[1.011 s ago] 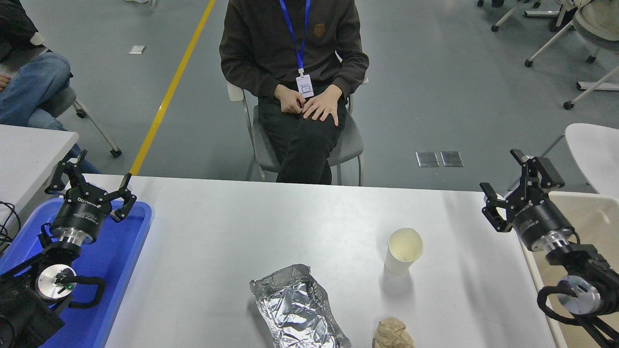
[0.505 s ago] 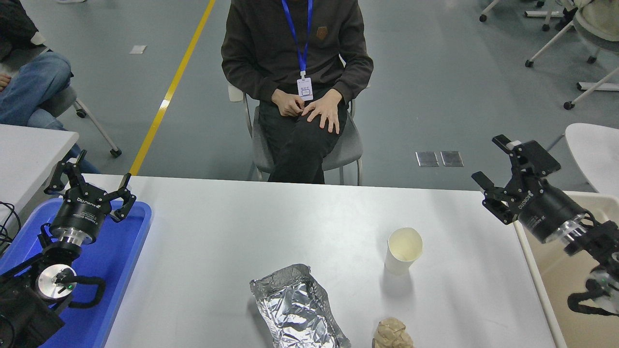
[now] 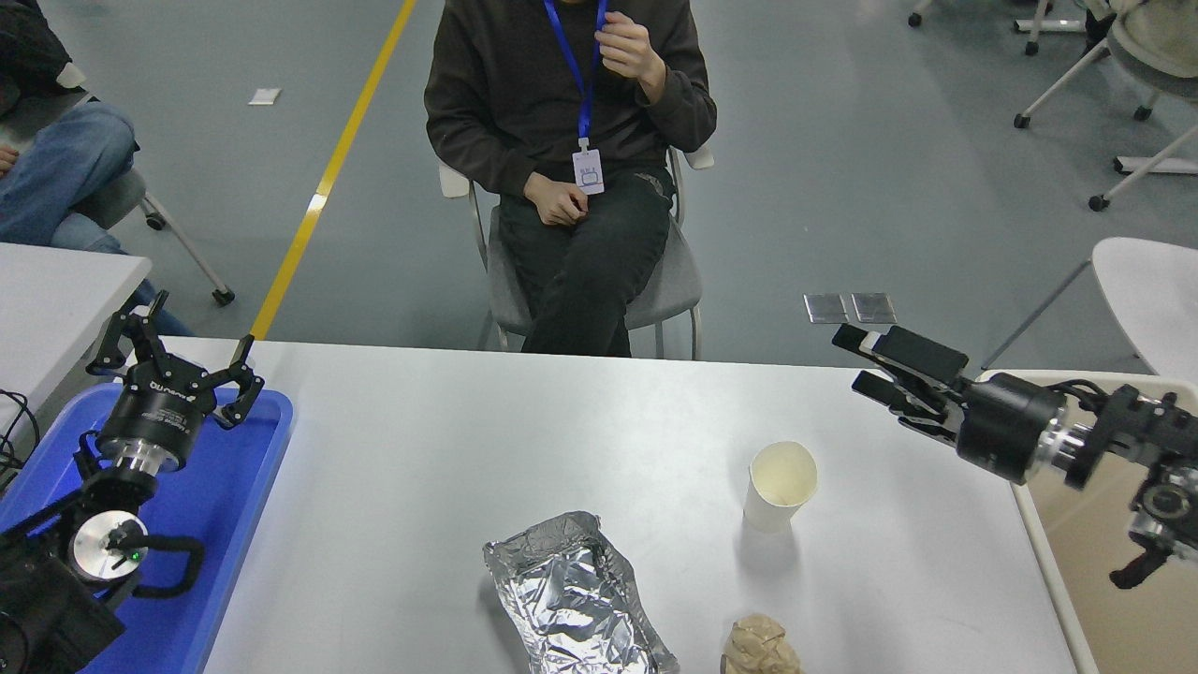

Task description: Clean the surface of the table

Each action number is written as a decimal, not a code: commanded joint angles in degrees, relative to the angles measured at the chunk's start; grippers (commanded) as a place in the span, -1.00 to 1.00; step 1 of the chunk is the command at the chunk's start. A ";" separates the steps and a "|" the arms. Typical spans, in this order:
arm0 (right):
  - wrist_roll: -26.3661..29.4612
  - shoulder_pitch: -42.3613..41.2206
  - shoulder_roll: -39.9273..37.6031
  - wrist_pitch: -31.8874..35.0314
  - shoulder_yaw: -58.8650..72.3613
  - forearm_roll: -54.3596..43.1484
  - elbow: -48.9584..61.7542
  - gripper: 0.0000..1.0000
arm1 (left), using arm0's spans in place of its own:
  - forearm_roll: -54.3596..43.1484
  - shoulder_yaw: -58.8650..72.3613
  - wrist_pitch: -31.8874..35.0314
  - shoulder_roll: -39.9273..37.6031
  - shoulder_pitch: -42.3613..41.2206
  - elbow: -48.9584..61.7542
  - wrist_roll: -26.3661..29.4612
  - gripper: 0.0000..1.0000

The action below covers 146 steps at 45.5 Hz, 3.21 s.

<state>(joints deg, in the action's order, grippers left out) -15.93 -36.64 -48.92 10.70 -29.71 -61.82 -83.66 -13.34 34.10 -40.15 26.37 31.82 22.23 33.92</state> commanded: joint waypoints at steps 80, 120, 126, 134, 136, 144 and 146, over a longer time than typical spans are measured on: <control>14.88 -31.04 21.32 1.69 47.20 -20.53 18.80 0.95 | -0.02 0.00 -0.02 -0.01 -0.01 0.00 0.00 1.00; 14.96 -30.34 22.64 1.34 49.57 -21.24 22.49 0.39 | -0.02 0.00 -0.02 -0.01 -0.01 0.00 0.00 1.00; 14.96 -30.43 22.29 1.34 49.57 -21.15 22.66 -0.12 | 0.07 0.00 -0.02 -0.01 -0.01 0.00 0.00 1.00; 14.70 -30.60 21.94 1.60 50.10 -21.15 22.66 -0.97 | 0.07 0.00 -0.02 -0.01 -0.01 0.00 0.00 1.00; 14.61 -30.78 21.94 1.60 50.80 -21.15 22.66 -1.00 | 0.07 0.00 -0.02 -0.01 -0.01 0.00 0.00 1.00; 14.44 -31.13 21.94 1.60 51.51 -21.06 22.66 -1.00 | -0.02 0.00 -0.02 -0.01 -0.01 0.00 0.00 1.00; 14.44 -31.22 21.94 1.60 51.42 -20.71 22.66 -1.00 | -0.02 0.00 -0.02 -0.01 -0.01 0.00 0.00 1.00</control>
<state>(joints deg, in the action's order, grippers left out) -1.32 -67.49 -26.86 12.23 21.03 -82.96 -61.10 -13.34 34.10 -40.17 26.37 31.83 22.24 33.93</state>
